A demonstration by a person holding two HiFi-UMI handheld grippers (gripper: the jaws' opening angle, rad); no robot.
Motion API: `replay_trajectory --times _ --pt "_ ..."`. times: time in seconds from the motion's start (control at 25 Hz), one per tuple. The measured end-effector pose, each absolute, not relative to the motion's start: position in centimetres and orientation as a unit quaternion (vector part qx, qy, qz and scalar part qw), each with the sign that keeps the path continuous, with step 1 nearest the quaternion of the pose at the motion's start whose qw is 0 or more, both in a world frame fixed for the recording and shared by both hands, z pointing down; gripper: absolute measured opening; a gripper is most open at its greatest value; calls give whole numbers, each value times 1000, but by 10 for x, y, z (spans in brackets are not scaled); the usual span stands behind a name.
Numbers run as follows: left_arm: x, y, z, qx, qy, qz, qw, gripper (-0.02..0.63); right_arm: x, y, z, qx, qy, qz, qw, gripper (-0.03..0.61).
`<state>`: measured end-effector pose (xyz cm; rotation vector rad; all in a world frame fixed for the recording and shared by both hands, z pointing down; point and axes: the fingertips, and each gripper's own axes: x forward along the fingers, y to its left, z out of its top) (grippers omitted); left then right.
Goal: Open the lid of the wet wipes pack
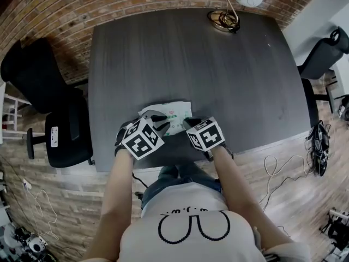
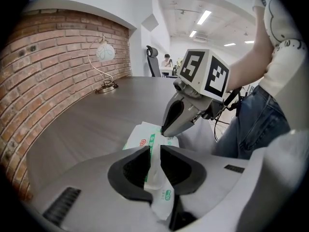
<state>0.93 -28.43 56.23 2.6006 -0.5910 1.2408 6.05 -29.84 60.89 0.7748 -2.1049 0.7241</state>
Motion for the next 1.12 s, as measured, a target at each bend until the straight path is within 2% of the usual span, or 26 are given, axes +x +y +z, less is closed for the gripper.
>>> replay_trajectory --times 0.64,1.12 --pt "-1 -326 539 878 -241 408 66 18 60 -298 609 301 -820 277 400 3" --pt "-10 -366 554 864 -271 421 53 34 60 -298 610 288 -825 283 396 3"
